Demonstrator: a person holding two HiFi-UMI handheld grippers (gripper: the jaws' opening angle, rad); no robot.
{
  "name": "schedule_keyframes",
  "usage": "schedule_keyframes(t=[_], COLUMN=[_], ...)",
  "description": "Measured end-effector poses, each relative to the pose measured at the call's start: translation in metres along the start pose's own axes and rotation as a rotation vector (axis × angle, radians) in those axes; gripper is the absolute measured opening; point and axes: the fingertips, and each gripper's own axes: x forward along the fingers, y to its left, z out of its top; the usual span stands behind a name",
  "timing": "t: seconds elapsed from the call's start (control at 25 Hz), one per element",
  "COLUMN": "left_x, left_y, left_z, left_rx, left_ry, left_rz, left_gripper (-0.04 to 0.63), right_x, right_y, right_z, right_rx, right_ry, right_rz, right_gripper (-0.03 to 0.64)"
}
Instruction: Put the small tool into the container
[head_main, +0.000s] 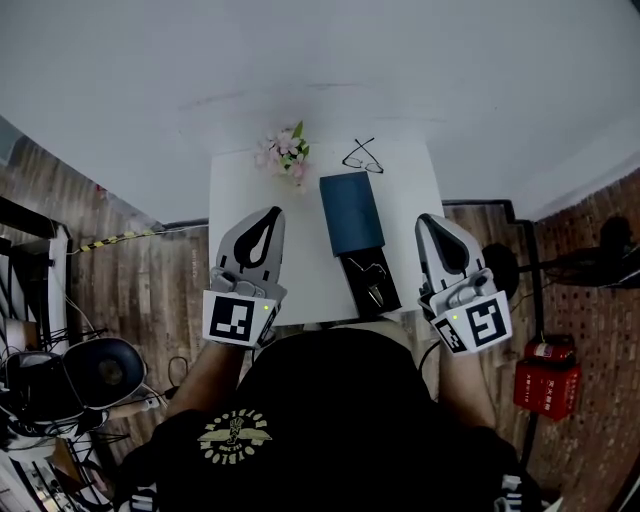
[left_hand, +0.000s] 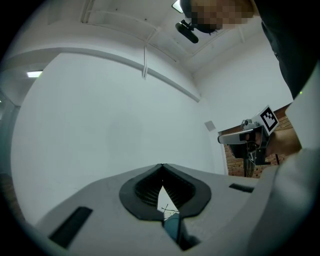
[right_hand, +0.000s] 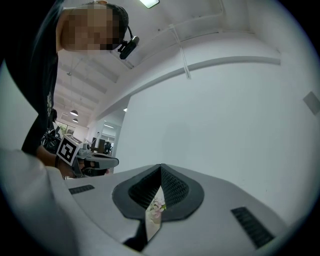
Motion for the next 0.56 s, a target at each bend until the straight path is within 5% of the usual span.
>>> schedule_keyframes(t=[0.36,0.56], left_x=[0.001,0.003], left_y=[-0.001,0.002], left_z=[-0.02,-0.016], left_rx=[-0.012,0.002], left_ry=[0.045,0.001], left_rz=[-0.013,-0.016], left_gripper=[0.008,0.008], right_x=[-0.002,0.003], right_y=[0.003,0.008], right_z=[-0.01,-0.011], right_rx=[0.01,0.022], right_ry=[0.036,0.04], right_rz=[-0.011,-0.005], right_gripper=[0.002,0.002])
